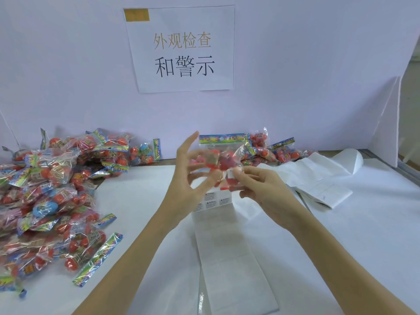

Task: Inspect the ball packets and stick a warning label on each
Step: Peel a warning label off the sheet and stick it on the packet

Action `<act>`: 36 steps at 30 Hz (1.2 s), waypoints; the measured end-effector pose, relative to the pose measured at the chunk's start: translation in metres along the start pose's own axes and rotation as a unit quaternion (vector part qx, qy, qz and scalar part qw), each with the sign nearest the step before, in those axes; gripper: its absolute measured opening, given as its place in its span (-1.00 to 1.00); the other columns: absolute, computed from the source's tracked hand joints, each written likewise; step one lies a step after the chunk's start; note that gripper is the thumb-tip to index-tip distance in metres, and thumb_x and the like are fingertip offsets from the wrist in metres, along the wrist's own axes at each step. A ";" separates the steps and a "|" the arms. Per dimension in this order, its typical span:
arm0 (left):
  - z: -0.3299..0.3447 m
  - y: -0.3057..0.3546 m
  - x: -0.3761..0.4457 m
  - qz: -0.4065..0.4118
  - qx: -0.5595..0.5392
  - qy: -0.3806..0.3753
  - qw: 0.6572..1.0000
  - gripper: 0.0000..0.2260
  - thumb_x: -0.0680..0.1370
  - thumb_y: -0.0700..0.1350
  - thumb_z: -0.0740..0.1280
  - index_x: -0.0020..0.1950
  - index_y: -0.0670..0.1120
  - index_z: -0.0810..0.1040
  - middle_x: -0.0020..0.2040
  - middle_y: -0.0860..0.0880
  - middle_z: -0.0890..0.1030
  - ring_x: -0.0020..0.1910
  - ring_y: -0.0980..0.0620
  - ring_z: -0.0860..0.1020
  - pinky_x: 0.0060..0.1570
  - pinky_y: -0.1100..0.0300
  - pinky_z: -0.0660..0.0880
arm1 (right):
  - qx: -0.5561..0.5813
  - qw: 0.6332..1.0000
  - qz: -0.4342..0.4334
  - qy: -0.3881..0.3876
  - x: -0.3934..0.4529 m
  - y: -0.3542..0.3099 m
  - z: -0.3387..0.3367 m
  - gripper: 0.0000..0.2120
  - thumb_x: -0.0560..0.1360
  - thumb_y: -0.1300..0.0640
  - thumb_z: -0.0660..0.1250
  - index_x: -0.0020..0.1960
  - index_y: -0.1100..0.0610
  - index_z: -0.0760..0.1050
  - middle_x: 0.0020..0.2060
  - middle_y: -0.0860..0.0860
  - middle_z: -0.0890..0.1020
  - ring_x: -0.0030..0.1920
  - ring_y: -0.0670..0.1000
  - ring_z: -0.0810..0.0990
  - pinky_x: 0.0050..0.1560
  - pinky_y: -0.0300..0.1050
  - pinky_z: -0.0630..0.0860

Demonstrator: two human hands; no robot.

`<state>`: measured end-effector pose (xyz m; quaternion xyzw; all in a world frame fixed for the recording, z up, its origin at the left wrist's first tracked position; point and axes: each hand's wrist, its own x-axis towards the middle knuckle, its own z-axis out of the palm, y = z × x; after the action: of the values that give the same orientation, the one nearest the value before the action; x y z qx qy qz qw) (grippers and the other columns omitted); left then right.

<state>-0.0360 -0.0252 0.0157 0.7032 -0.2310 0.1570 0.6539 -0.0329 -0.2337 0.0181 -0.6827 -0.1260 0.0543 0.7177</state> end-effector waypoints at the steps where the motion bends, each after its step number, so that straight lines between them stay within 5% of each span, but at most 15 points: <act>1: -0.004 -0.001 0.002 0.006 0.024 0.028 0.999 -0.39 0.62 -0.07 0.43 0.57 0.26 0.23 0.28 0.09 0.57 0.22 0.08 0.62 0.14 0.27 0.55 | 0.041 0.999 0.016 0.025 0.003 -0.002 -0.004 -0.72 0.58 -0.02 0.42 0.07 0.19 0.69 -0.06 0.06 0.77 -0.08 -0.01 0.74 -0.17 -0.25 0.57; 4: -0.021 -0.012 0.010 -0.009 0.098 0.141 0.985 -0.71 0.70 -0.07 0.32 0.40 0.16 0.44 0.19 0.10 0.57 0.13 0.23 0.57 0.00 0.38 0.46 | 0.289 0.956 0.029 0.040 0.003 -0.016 -0.024 -0.79 0.62 0.01 0.40 0.14 0.13 0.64 -0.10 -0.01 0.69 -0.22 -0.07 0.68 -0.28 -0.31 0.49; 5: -0.027 -0.019 0.011 -0.026 0.130 0.171 0.976 -0.80 0.70 -0.08 0.31 0.31 0.11 0.51 0.16 0.11 0.58 0.11 0.23 0.57 -0.04 0.36 0.44 | 0.432 0.902 0.009 -0.021 0.000 -0.021 -0.031 -0.77 0.66 0.00 0.36 0.26 0.07 0.58 0.00 0.00 0.68 -0.17 -0.07 0.67 -0.24 -0.29 0.45; 7: -0.036 -0.036 0.011 -0.084 0.219 0.189 0.954 -0.87 0.69 -0.10 0.32 0.21 0.05 0.57 0.17 0.08 0.56 0.16 0.11 0.57 -0.02 0.32 0.44 | 0.651 0.734 -0.026 -0.190 -0.009 -0.029 -0.042 -0.59 0.70 -0.11 0.26 0.51 -0.03 0.43 0.26 0.06 0.60 -0.05 -0.04 0.66 -0.14 -0.25 0.44; 8: -0.040 -0.045 0.009 -0.108 0.280 0.173 0.938 -0.84 0.68 -0.11 0.32 0.26 0.00 0.57 0.24 0.03 0.55 0.23 0.01 0.55 0.07 0.25 0.45 | 0.677 0.692 -0.033 -0.247 -0.012 -0.032 -0.046 -0.51 0.70 -0.18 0.21 0.59 -0.08 0.33 0.31 0.09 0.58 -0.06 -0.01 0.66 -0.12 -0.25 0.44; 9: -0.042 -0.053 0.008 -0.119 0.347 0.137 0.920 -0.76 0.68 -0.11 0.32 0.34 -0.05 0.55 0.33 -0.03 0.52 0.33 -0.06 0.50 0.21 0.17 0.43 | 0.671 0.689 -0.034 -0.272 -0.013 -0.032 -0.048 -0.46 0.71 -0.22 0.17 0.64 -0.11 0.25 0.30 0.11 0.59 -0.09 0.02 0.66 -0.15 -0.27 0.43; 12: -0.048 -0.072 0.006 -0.095 0.492 -0.034 0.865 -0.57 0.73 -0.05 0.22 0.61 -0.04 0.32 0.64 -0.02 0.26 0.61 -0.03 0.22 0.50 0.08 0.16 | 0.627 0.733 -0.004 -0.262 -0.010 -0.026 -0.045 -0.49 0.72 -0.20 0.10 0.63 -0.09 0.27 0.13 0.08 0.66 -0.23 0.00 0.62 -0.31 -0.30 0.37; 16: -0.052 -0.088 0.009 -0.114 0.549 -0.158 0.813 -0.56 0.76 0.07 0.03 0.67 0.10 0.15 0.71 0.10 0.01 0.68 0.12 0.00 0.55 0.07 -0.03 | 0.533 0.837 0.027 -0.121 -0.003 -0.018 -0.037 -0.59 0.66 -0.05 0.21 0.44 0.07 0.54 -0.09 -0.02 0.65 -0.38 -0.11 0.50 -0.48 -0.35 0.31; 24: -0.050 -0.086 0.009 -0.071 0.602 -0.131 0.784 -0.59 0.76 0.04 0.04 0.63 0.06 0.21 0.53 0.13 0.36 0.50 0.07 0.27 0.47 0.09 0.02 | 0.461 0.882 0.054 -0.075 0.003 -0.011 -0.026 -0.67 0.64 0.01 0.26 0.22 0.14 0.70 -0.18 -0.04 0.59 -0.38 -0.10 0.42 -0.49 -0.32 0.28; 27: -0.049 -0.083 0.008 -0.056 0.611 -0.129 0.779 -0.50 0.76 0.08 0.06 0.69 0.07 0.05 0.58 0.06 0.24 0.53 0.02 0.22 0.49 0.07 0.08 | 0.454 0.886 0.066 -0.067 0.003 -0.009 -0.023 -0.69 0.63 0.03 0.28 0.20 0.16 0.70 -0.20 -0.03 0.58 -0.37 -0.09 0.43 -0.49 -0.31 0.27; 30: -0.053 -0.087 0.007 -0.071 0.627 -0.182 0.755 -0.54 0.77 0.03 -0.03 0.69 0.11 0.04 0.70 0.12 -0.03 0.67 0.11 -0.02 0.58 0.02 -0.09 | 0.449 0.888 0.077 -0.059 0.003 -0.008 -0.020 -0.70 0.62 0.04 0.29 0.17 0.17 0.70 -0.21 -0.01 0.57 -0.38 -0.07 0.44 -0.51 -0.29 0.30; 36: -0.051 -0.091 0.011 -0.076 0.595 -0.161 0.783 -0.54 0.76 0.04 0.01 0.68 0.08 0.09 0.61 0.11 0.23 0.57 0.10 0.14 0.51 0.09 -0.14 | 0.444 0.891 0.085 -0.051 0.004 -0.008 -0.019 -0.71 0.62 0.05 0.29 0.16 0.18 0.70 -0.22 -0.01 0.54 -0.37 -0.08 0.42 -0.52 -0.29 0.32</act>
<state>0.0251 0.0273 -0.0507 0.9830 -0.1392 0.0979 0.0684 -0.0251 -0.2515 0.0256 -0.2975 -0.0666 0.1997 0.9312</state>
